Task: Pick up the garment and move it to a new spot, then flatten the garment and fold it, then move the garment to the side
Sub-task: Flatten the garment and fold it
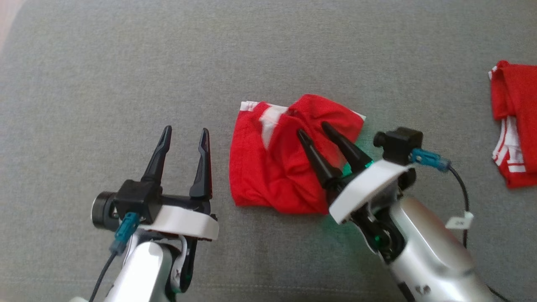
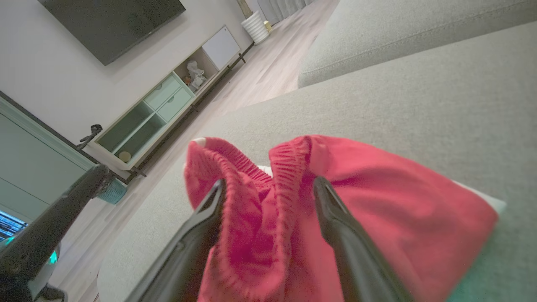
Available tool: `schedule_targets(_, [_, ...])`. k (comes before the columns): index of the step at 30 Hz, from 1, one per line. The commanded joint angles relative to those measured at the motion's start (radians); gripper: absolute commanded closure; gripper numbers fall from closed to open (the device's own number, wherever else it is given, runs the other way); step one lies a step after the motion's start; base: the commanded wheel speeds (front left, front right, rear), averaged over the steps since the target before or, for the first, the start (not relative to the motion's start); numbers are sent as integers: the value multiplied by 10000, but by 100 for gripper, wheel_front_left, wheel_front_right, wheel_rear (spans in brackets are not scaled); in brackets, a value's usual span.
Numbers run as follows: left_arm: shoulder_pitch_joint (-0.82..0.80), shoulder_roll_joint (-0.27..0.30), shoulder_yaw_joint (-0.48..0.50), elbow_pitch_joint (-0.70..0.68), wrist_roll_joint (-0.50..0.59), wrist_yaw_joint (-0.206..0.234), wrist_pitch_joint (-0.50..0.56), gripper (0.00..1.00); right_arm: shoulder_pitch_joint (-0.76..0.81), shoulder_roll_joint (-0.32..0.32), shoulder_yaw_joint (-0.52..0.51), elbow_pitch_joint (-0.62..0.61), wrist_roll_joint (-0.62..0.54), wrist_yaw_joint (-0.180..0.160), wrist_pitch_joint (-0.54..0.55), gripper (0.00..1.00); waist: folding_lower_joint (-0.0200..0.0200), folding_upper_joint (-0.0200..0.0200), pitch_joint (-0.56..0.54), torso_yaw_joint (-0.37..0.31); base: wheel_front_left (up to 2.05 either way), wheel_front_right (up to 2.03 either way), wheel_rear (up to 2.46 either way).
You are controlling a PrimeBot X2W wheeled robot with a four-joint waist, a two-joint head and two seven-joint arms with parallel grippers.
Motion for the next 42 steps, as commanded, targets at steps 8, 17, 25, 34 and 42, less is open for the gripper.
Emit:
schedule_targets(8, [-255, 158, 387, -309, 116, -55, -122, 0, 1038, 298, -1145, -2603, -1190, 73, 1013, 0, 0, 0, -47, -146, 0, 0, 0])
schedule_targets(17, [-87, 548, 643, -436, 139, 76, -39, 0, 2330, 205, -3603, -4887, -3244, 73, 881, 0, 0, 0, -480, -412, 0, 0, 0])
schedule_targets(25, [262, 998, 820, -769, 105, 156, 396, 0, 3457, -28, -5068, -5927, -4829, 73, 486, 0, 0, 0, -909, -711, 0, 0, 0])
schedule_targets(34, [904, 1172, 788, -1136, 30, 313, 775, 0, 4334, 196, -5348, -6120, -5106, 73, 448, 0, 0, 0, -1194, -777, 0, 0, 0])
schedule_targets(42, [939, 1209, 715, -1252, -28, 322, 858, 0, 4361, 277, -5358, -6113, -5175, 73, 515, 0, 0, 0, -1157, -771, 0, 0, 0])
